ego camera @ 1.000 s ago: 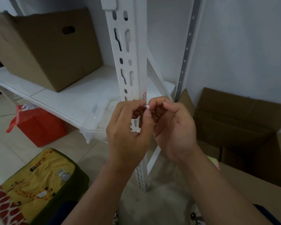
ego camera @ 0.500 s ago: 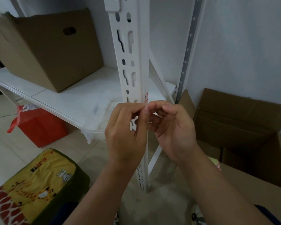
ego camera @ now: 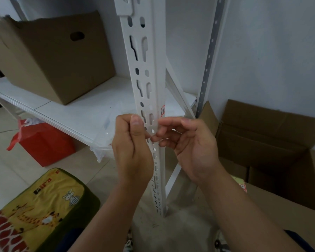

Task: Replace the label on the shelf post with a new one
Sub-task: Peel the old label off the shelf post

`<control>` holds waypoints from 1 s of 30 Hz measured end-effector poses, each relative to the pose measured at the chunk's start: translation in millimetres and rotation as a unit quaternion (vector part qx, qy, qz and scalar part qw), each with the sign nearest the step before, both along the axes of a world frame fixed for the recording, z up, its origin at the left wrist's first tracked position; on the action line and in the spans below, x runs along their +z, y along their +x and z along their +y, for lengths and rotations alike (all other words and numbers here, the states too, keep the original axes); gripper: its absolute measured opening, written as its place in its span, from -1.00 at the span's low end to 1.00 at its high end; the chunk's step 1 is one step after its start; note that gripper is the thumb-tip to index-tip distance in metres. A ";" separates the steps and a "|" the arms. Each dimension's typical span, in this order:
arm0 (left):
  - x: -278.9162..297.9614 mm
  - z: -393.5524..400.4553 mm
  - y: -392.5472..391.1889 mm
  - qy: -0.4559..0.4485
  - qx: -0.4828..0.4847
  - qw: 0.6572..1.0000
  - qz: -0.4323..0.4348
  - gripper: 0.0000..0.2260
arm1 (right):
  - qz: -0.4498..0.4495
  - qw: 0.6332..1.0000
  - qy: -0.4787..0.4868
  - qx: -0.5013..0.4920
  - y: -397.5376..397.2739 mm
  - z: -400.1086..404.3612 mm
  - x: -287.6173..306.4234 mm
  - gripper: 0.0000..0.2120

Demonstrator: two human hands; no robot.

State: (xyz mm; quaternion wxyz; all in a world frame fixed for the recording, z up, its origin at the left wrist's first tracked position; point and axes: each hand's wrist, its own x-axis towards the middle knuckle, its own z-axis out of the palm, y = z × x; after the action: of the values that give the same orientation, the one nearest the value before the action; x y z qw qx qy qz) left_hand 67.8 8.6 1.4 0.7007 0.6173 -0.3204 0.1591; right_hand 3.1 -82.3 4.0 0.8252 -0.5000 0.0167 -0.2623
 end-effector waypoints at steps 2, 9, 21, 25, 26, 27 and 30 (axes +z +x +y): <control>1.2 1.0 2.4 -0.027 -0.026 0.998 0.053 -0.75 | -0.001 1.000 -0.002 -0.005 -0.6 -1.8 -0.5 -0.62; 6.0 7.8 4.4 -0.051 -0.082 0.988 0.120 -0.87 | 0.003 1.000 0.005 -0.007 -0.2 -2.4 -2.9 -0.61; 3.4 5.4 5.0 0.026 -0.015 0.997 0.076 -0.88 | 0.000 1.000 0.020 -0.011 2.6 -0.8 -4.0 -0.63; 2.6 7.0 5.7 0.023 -0.011 0.998 0.057 -0.85 | 0.001 1.000 0.021 -0.014 3.1 -0.6 -4.2 -0.63; 2.2 7.2 6.2 0.023 -0.007 0.998 0.055 -0.82 | 0.001 1.000 0.021 -0.015 3.0 -0.6 -4.1 -0.64; 2.1 7.1 6.7 0.021 -0.005 0.998 0.058 -0.79 | 0.001 1.000 0.020 -0.017 2.8 -0.7 -4.0 -0.64; 2.2 6.5 8.0 0.005 -0.011 0.996 0.094 -0.69 | 0.001 1.000 0.015 -0.024 2.6 -0.7 -4.0 -0.63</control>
State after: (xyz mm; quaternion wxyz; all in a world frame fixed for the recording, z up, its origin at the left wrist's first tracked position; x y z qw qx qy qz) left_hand 75.8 15.0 3.5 0.7260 0.6296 -0.2611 0.0911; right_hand 5.6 -83.0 -0.1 0.8260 -0.4873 0.0337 -0.2813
